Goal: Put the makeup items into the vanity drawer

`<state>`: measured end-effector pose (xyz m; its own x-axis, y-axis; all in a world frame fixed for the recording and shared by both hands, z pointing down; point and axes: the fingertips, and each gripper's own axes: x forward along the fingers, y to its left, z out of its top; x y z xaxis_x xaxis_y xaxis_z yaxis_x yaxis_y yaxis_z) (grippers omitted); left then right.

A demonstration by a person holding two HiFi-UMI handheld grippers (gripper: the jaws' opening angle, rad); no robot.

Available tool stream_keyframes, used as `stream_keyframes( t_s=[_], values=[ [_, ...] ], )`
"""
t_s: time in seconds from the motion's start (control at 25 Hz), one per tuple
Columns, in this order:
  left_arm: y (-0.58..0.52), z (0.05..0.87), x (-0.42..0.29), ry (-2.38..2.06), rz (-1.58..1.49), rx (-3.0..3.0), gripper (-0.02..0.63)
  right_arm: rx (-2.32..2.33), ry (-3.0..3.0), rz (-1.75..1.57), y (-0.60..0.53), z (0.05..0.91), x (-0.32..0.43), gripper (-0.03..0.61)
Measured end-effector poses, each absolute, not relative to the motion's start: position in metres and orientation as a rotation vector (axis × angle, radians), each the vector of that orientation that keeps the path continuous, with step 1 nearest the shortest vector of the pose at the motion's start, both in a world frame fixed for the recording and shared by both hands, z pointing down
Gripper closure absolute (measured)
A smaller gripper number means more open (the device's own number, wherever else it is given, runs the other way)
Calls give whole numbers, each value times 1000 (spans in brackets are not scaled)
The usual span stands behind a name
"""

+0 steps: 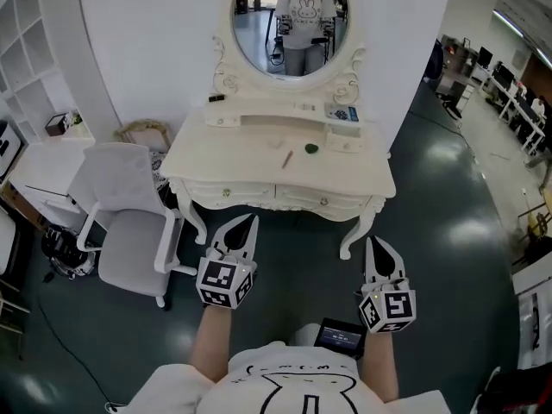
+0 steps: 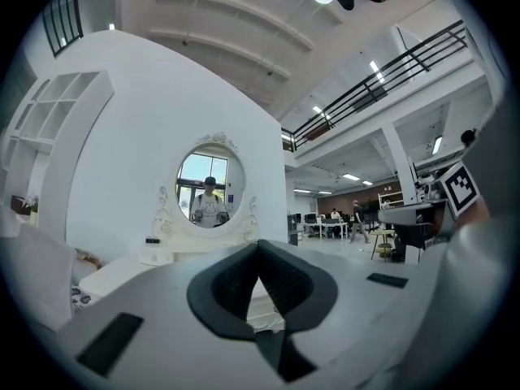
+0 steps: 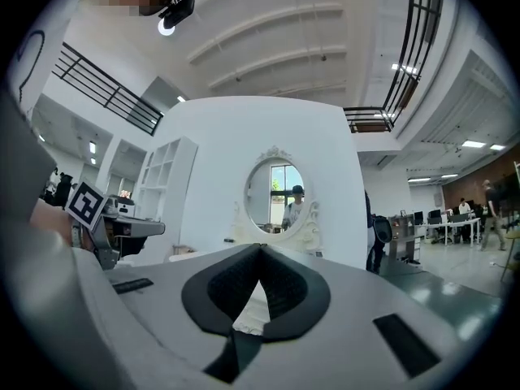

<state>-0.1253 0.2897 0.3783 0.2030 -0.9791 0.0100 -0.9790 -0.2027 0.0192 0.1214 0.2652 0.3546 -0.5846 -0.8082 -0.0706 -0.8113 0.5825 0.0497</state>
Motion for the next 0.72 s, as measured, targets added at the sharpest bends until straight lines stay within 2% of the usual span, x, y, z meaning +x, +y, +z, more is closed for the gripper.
stream_keyframes(
  t_s=[0.36,0.72],
  values=[
    [216,402,-145,-1942,-37,2334,611,-1388,2798,112,181,361,99,563],
    [97,399,-147,-1981,-10,2319,612,-1325,2819,80,48,363,91,563]
  ],
)
